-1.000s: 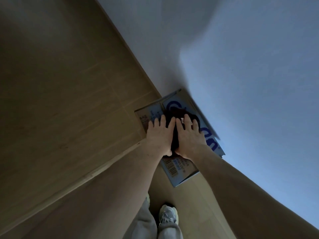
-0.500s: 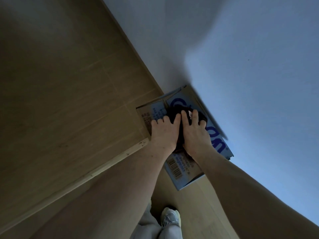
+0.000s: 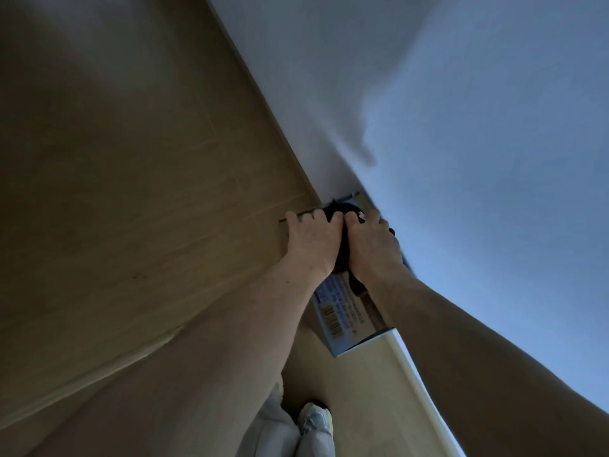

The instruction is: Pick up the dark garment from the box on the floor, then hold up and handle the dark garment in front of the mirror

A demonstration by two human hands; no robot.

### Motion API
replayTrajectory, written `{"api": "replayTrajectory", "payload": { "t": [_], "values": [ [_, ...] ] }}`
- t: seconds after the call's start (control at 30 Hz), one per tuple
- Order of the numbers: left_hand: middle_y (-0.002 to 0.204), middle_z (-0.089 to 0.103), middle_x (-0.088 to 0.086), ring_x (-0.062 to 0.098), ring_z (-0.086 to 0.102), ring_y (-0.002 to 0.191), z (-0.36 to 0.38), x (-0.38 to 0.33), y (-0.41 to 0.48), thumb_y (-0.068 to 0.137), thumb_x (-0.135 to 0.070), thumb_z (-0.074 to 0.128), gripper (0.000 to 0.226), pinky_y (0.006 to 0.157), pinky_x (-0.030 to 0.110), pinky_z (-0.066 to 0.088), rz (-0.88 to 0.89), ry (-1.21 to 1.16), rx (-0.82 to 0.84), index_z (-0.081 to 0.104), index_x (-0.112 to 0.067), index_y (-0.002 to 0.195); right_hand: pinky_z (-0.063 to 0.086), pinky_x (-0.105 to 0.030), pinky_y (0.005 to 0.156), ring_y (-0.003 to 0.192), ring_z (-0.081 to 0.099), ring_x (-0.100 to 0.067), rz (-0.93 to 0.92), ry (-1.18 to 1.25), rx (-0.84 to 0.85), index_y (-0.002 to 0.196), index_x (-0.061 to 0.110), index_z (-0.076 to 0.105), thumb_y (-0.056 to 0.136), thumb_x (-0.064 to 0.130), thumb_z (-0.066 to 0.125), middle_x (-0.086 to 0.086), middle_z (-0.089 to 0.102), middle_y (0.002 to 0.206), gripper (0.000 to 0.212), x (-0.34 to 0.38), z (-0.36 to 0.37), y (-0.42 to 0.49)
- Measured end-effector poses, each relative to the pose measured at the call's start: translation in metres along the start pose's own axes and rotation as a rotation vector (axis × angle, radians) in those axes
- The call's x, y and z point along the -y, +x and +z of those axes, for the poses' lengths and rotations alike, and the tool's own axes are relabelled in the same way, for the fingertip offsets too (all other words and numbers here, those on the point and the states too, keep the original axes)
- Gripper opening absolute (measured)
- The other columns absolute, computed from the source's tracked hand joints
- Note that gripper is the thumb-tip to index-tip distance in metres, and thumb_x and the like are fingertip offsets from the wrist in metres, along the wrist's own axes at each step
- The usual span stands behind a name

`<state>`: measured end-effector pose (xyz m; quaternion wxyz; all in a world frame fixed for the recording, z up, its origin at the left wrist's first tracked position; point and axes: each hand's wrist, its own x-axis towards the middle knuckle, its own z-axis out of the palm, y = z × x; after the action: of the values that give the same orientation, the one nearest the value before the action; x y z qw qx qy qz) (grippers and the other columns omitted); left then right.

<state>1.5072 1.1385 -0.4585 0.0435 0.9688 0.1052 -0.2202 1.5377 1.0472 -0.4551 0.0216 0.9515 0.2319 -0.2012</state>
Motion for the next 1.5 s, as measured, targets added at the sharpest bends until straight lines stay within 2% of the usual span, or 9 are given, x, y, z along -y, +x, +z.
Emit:
{"api": "replayTrajectory", "payload": {
  "t": [0.2,0.37,0.53,0.7,0.8,0.97,1.13,1.27,1.5],
  "values": [
    [0.128,0.047,0.011,0.031,0.048,0.119,-0.090,0.033,-0.049,0.085,-0.025,0.062,0.065,0.106,0.053,0.024,-0.093,0.026,-0.122,0.028,-0.021,0.140,0.049,-0.035,0.075,0.108,0.050,-0.032,-0.121,-0.016,-0.128,0.129,0.014,0.036,0.085,0.015,0.065,-0.017,0.041,0.123,0.053,0.040,-0.095,-0.024],
    [0.130,0.048,0.012,0.031,0.046,0.123,-0.171,0.066,-0.105,0.086,-0.024,0.062,0.063,0.110,0.049,0.020,-0.213,0.033,-0.224,0.029,-0.021,0.140,0.048,-0.035,0.079,0.108,0.049,-0.031,-0.262,-0.017,-0.229,0.130,0.015,0.038,0.086,0.014,0.063,-0.017,0.040,0.123,0.051,0.083,-0.183,-0.059],
    [0.123,0.048,0.011,0.029,0.049,0.116,-0.243,0.109,-0.173,0.085,-0.020,0.064,0.058,0.102,0.038,0.033,-0.323,0.003,-0.358,0.033,-0.020,0.134,0.047,-0.034,0.081,0.108,0.050,-0.029,-0.411,-0.007,-0.382,0.129,0.015,0.043,0.093,0.017,0.054,-0.014,0.042,0.124,0.038,0.136,-0.266,-0.100],
    [0.128,0.046,0.010,0.030,0.044,0.122,-0.316,0.154,-0.243,0.089,-0.024,0.059,0.053,0.105,0.041,0.028,-0.467,-0.022,-0.524,0.034,-0.022,0.135,0.045,-0.033,0.078,0.108,0.049,-0.028,-0.558,-0.006,-0.519,0.127,0.014,0.046,0.094,0.018,0.053,-0.013,0.041,0.124,0.034,0.197,-0.346,-0.142],
    [0.130,0.046,0.010,0.030,0.044,0.123,-0.351,0.185,-0.282,0.088,-0.029,0.059,0.056,0.103,0.040,0.029,-0.538,0.027,-0.603,0.033,-0.023,0.137,0.045,-0.033,0.077,0.107,0.048,-0.028,-0.649,-0.014,-0.593,0.125,0.013,0.047,0.094,0.017,0.052,-0.013,0.041,0.124,0.032,0.237,-0.385,-0.162],
    [0.132,0.044,0.012,0.030,0.044,0.121,-0.394,0.243,-0.343,0.089,-0.023,0.058,0.060,0.092,0.037,0.040,-0.649,0.060,-0.690,0.028,-0.019,0.141,0.045,-0.033,0.076,0.108,0.048,-0.029,-0.807,-0.025,-0.681,0.125,0.013,0.046,0.092,0.014,0.053,-0.013,0.040,0.124,0.033,0.308,-0.434,-0.189],
    [0.131,0.040,0.013,0.028,0.042,0.120,-0.431,0.305,-0.395,0.089,-0.021,0.061,0.074,0.090,0.036,0.044,-0.743,0.122,-0.742,0.017,-0.019,0.148,0.034,-0.031,0.068,0.103,0.049,-0.029,-0.917,-0.025,-0.767,0.124,0.012,0.047,0.090,0.017,0.055,-0.012,0.041,0.118,0.035,0.383,-0.478,-0.208],
    [0.128,0.041,0.014,0.029,0.044,0.118,-0.460,0.356,-0.430,0.086,-0.020,0.064,0.074,0.091,0.037,0.045,-0.799,0.152,-0.804,0.020,-0.017,0.146,0.038,-0.033,0.071,0.102,0.049,-0.029,-0.994,0.006,-0.859,0.130,0.015,0.045,0.093,0.018,0.051,-0.012,0.040,0.118,0.038,0.444,-0.511,-0.222],
    [0.125,0.042,0.013,0.029,0.044,0.117,-0.494,0.439,-0.477,0.085,-0.021,0.066,0.069,0.088,0.037,0.046,-0.882,0.213,-0.896,0.026,-0.017,0.141,0.045,-0.035,0.076,0.106,0.048,-0.030,-1.107,0.060,-0.930,0.133,0.017,0.044,0.090,0.017,0.055,-0.012,0.039,0.121,0.045,0.540,-0.550,-0.235]
  ]
}}
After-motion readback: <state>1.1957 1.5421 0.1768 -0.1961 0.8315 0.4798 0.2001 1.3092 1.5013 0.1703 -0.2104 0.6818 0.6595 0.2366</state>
